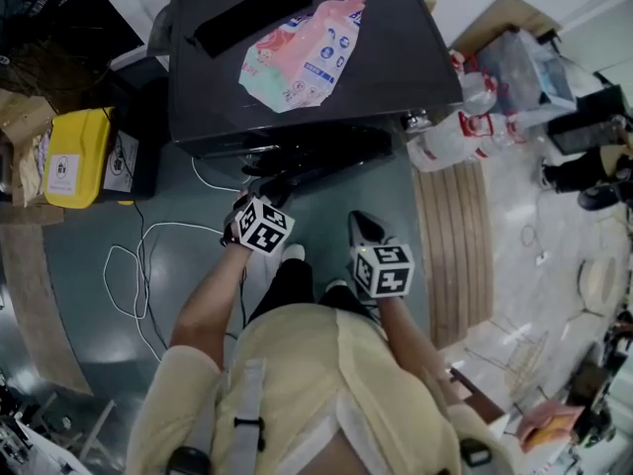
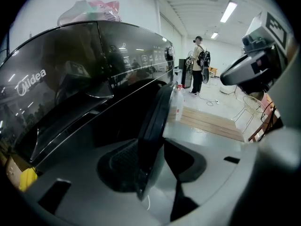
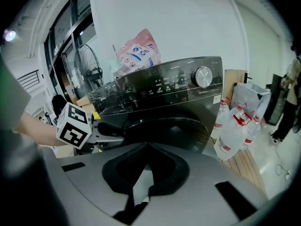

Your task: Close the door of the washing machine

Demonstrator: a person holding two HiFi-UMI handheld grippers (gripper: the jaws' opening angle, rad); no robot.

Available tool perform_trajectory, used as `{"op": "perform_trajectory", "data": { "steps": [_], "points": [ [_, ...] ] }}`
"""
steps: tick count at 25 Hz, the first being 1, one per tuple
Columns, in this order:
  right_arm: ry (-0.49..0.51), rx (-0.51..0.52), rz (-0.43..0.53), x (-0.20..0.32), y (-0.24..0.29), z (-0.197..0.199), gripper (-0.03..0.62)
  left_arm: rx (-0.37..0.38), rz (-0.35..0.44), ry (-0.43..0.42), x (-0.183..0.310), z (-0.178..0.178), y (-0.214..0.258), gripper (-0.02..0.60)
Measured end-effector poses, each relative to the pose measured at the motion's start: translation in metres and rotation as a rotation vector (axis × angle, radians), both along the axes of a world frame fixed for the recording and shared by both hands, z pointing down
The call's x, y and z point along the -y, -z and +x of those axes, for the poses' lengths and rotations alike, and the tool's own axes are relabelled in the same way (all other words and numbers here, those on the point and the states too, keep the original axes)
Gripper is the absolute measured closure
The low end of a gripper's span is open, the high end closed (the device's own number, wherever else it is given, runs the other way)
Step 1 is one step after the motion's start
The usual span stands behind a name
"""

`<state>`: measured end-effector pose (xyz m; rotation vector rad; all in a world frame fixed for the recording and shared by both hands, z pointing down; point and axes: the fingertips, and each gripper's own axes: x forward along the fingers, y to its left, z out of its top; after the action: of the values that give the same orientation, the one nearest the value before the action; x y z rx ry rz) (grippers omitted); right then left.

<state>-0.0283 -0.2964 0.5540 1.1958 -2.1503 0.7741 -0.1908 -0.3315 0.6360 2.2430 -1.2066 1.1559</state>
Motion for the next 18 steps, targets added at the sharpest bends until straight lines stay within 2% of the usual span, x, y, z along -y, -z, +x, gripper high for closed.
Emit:
{"op": "perform_trajectory", "data": {
  "steps": [18],
  "points": [
    [-0.048, -0.042, -0.029, -0.002, -0.008, 0.003, 0.588, 0.014, 0.044, -0.037, 0.033, -0.017, 0.001, 0.413]
  ]
}}
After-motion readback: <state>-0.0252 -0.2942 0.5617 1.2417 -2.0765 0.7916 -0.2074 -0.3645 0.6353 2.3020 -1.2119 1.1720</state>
